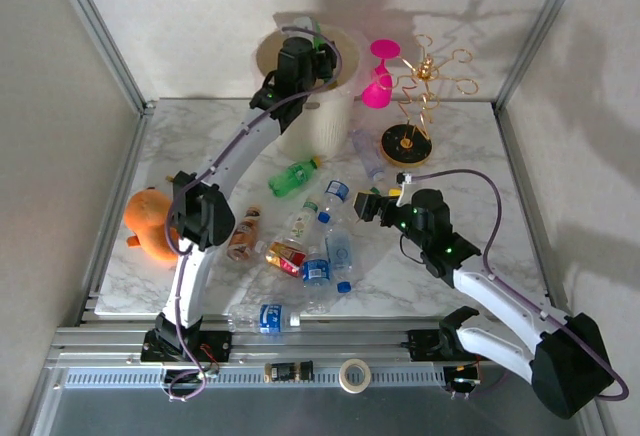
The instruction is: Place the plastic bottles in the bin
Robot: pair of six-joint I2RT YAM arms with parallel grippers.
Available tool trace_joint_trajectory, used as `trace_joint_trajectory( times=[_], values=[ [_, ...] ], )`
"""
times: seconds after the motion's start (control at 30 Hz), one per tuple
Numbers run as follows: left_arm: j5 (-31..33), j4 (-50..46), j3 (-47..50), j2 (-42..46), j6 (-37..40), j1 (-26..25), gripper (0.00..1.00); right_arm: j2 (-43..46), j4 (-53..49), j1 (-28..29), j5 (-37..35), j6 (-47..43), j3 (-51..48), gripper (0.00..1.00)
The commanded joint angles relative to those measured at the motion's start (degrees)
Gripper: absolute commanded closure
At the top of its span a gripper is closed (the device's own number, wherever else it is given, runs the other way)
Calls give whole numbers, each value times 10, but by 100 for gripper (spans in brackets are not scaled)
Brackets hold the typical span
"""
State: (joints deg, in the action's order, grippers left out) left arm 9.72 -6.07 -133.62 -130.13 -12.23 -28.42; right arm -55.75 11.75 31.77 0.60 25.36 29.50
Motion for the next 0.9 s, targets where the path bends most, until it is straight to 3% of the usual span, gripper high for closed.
trace_joint_trajectory(
  times=[0.0,0.13,0.2,0.63,0.87],
  values=[
    [21,0,-26,-5,29,-1,56,17,-12,0,-18,15,-11,1],
    [20,-1,-27,-5,36,-2,31,26,-11,0,-25,25,-19,1],
    [17,-1,-28,-2,38,-2,24,29,-7,0,-24,31,-21,1],
    [-31,-69,-9,87,59,-28,10,39,-9,1,6,53,-19,1],
    [-39,-89,210,250,61,-61,3,54,0,1,28,69,-35,1]
  ],
)
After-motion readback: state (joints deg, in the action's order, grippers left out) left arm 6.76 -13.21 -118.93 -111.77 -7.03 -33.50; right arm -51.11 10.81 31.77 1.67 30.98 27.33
